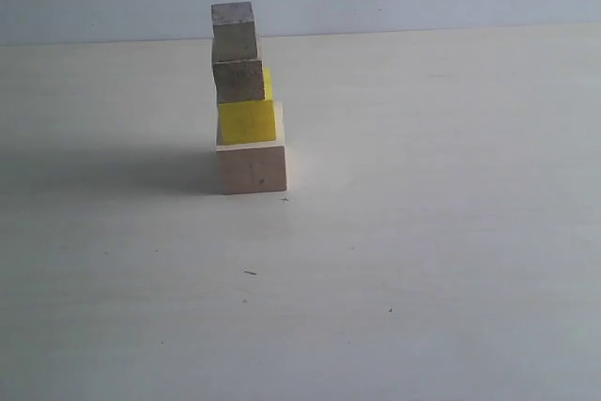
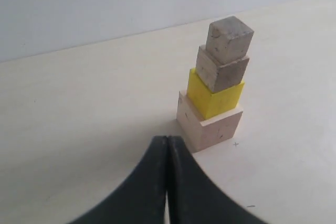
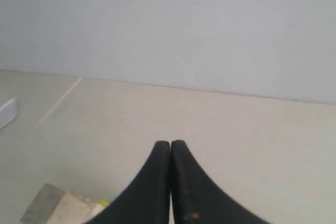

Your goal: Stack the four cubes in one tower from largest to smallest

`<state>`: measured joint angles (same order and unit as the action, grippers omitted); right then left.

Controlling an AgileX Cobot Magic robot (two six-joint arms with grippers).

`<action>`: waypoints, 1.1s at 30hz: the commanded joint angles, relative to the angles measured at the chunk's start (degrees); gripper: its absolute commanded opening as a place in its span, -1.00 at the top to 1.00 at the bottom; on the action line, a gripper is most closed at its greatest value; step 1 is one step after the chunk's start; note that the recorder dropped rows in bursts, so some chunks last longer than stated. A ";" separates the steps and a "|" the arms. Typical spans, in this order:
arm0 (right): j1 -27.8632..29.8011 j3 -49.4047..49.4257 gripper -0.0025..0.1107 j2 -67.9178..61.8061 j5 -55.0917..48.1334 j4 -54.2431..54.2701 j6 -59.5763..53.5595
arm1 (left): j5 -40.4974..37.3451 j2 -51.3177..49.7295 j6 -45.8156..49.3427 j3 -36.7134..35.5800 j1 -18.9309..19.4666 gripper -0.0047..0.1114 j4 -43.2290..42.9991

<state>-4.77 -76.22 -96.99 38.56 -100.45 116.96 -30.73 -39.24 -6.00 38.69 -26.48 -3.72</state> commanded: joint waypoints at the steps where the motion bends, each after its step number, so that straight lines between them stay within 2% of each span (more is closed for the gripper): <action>1: 0.10 9.01 0.96 12.18 -13.48 0.50 -4.69 | 1.18 1.99 -0.41 -0.04 -0.09 0.92 0.24; 6: 0.10 16.96 0.96 27.69 -26.15 0.50 -5.82 | 1.71 3.61 -1.09 -0.04 -0.09 0.92 0.24; 10: 0.10 22.98 0.96 38.67 -32.81 0.50 -11.22 | 3.75 4.19 -3.39 -0.04 -0.09 0.92 0.24; 14: 0.10 27.95 0.96 46.51 -31.90 0.50 -18.27 | 7.82 4.19 -3.38 -0.04 -0.09 0.92 0.24; 19: 0.10 33.00 0.96 54.49 -32.36 0.50 -17.94 | 12.41 6.46 -3.38 -0.04 -0.09 0.92 0.87; 22: 0.10 34.42 0.96 57.98 -33.31 0.50 -17.94 | 12.21 10.35 -3.38 -0.04 -0.09 0.92 1.11; 26: 0.10 35.44 0.96 60.92 -30.33 0.50 -16.96 | 8.68 17.18 -3.38 -0.04 0.33 0.92 -1.60; 28: 0.10 35.80 0.96 61.66 -28.39 0.50 -14.97 | 5.68 20.67 -3.92 -0.04 1.45 0.92 -6.27; 33: 0.10 35.80 0.96 61.67 -24.47 0.50 -11.20 | -7.16 28.44 -14.60 -0.04 7.27 0.92 -22.05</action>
<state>-4.77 -40.77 -35.57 12.05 -100.02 103.77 -30.63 -14.32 -16.04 38.69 -22.10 -18.79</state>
